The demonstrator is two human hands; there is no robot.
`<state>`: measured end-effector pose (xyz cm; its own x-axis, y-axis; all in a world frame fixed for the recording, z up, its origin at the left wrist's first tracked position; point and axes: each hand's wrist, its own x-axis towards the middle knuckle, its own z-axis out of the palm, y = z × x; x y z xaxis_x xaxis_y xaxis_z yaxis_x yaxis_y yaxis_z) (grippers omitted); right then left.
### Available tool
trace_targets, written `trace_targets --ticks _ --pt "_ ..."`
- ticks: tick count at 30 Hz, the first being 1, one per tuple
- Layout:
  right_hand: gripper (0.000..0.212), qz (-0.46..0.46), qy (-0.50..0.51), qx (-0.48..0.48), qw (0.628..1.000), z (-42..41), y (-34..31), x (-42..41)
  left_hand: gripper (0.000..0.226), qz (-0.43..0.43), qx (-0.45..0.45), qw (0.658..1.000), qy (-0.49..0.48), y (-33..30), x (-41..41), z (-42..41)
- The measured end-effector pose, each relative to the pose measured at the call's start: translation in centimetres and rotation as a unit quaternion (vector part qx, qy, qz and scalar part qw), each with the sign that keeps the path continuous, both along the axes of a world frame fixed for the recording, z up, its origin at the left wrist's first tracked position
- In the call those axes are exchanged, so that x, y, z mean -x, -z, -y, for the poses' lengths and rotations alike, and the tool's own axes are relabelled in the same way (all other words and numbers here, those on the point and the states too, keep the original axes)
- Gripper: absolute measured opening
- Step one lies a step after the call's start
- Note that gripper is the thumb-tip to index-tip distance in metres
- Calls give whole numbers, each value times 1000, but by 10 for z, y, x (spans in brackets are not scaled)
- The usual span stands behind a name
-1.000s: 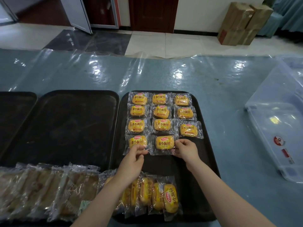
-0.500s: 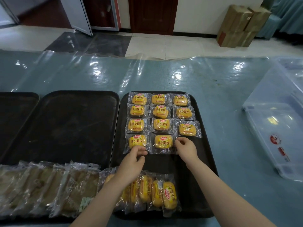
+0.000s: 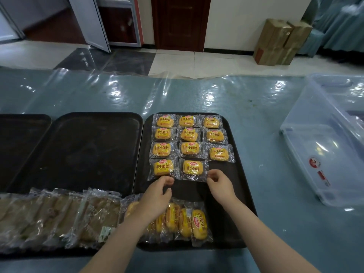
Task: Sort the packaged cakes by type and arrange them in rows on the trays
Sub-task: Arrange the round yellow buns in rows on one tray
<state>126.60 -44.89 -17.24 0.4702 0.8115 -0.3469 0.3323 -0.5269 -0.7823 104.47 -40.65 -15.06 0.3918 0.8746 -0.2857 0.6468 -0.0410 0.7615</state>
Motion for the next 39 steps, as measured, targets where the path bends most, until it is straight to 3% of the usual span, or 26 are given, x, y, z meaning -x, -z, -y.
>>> trace_targets --ticks 10,18,26,31,35,39 --pt "40 46 -68 49 995 59 12 36 30 -33 -72 996 51 4 12 32" --pt "72 34 -72 66 995 89 17 57 36 -120 -104 976 149 6 17 49" --pt "64 7 -27 58 998 95 15 64 45 -140 -108 962 206 3 18 62" --pt "58 -142 79 30 986 94 6 60 50 -137 -110 958 229 4 16 71" --pt "59 -298 163 6 940 93 -3 59 71 -114 -118 957 240 -1 8 78" --pt "65 -382 196 -13 903 94 -10 60 64 -67 -114 975 178 -6 1 87"
